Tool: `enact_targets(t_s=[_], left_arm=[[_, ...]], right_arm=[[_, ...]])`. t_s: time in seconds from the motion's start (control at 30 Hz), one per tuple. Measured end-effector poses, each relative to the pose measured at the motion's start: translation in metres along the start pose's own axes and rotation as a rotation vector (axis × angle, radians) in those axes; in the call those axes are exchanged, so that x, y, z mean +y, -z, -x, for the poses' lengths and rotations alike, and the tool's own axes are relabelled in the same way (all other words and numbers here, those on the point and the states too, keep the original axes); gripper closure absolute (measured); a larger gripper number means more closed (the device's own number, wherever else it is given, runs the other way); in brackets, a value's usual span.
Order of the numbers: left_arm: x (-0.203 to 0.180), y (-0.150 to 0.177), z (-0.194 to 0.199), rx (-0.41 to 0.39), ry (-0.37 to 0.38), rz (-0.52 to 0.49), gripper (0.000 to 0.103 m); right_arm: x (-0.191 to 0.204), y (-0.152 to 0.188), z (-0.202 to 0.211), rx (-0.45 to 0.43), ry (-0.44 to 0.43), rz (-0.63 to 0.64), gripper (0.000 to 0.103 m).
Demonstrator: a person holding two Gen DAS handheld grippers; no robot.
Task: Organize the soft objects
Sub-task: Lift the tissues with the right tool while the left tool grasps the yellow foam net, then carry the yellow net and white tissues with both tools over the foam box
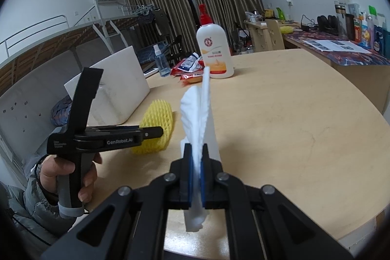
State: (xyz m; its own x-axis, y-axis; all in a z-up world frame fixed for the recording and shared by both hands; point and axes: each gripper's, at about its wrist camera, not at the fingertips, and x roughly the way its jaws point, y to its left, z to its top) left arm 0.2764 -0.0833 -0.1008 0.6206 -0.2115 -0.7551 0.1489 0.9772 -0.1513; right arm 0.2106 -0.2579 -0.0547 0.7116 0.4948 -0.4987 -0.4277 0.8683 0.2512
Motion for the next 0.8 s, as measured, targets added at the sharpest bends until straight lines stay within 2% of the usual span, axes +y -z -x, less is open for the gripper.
enact_targets(t_s=[0.2, 0.37, 0.8], left_arm=[[-0.011, 0.0, 0.016, -0.059, 0.015, -0.055, 0.088], [-0.019, 0.001, 0.048, -0.164, -0.008, -0.111, 0.088], [-0.011, 0.016, 0.128, -0.33, -0.031, -0.123, 0.088]], right_arm=[[0.0, -0.002, 0.001, -0.01, -0.005, -0.013, 0.096], [0.007, -0.005, 0.007, -0.028, -0.009, -0.006, 0.096], [0.044, -0.019, 0.039, -0.115, -0.026, 0.055, 0.096]])
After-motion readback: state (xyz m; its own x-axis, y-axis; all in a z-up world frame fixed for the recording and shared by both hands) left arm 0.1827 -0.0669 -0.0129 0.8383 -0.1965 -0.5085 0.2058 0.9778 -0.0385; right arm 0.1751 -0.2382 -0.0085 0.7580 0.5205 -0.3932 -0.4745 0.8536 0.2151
